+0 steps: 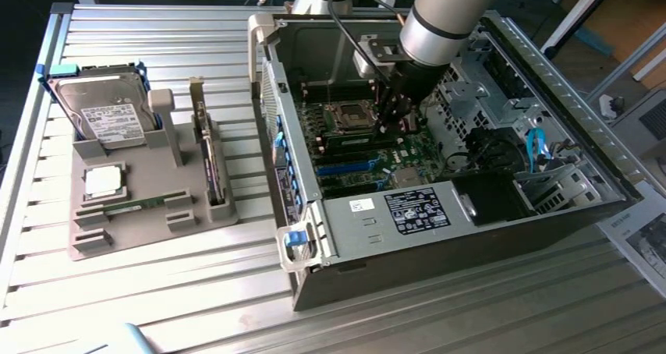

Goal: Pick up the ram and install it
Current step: 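Insert the ram into the slot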

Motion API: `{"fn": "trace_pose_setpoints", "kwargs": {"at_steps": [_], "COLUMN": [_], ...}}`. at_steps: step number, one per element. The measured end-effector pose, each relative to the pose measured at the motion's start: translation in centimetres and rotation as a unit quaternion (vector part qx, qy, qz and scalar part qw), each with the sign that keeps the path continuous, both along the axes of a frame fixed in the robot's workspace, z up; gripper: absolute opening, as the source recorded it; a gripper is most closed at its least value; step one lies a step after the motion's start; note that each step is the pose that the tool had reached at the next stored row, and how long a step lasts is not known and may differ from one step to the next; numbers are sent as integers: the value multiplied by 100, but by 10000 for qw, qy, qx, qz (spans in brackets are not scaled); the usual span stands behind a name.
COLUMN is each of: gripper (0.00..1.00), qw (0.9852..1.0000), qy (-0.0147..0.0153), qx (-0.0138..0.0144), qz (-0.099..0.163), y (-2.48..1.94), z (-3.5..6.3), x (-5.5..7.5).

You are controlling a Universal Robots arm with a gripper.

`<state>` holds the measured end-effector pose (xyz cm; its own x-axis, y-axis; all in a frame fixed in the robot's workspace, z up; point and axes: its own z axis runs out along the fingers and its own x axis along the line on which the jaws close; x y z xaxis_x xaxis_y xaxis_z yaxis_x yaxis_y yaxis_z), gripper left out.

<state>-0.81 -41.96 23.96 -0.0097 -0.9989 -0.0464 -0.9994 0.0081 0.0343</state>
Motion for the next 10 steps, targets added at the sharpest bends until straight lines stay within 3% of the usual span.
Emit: {"fn": "trace_pose_setpoints", "kwargs": {"at_steps": [10], "gripper": [12], "qw": [10000], "qy": [0], "qx": [-1], "qz": [0], "y": [-5], "z": [11], "x": [0]}}
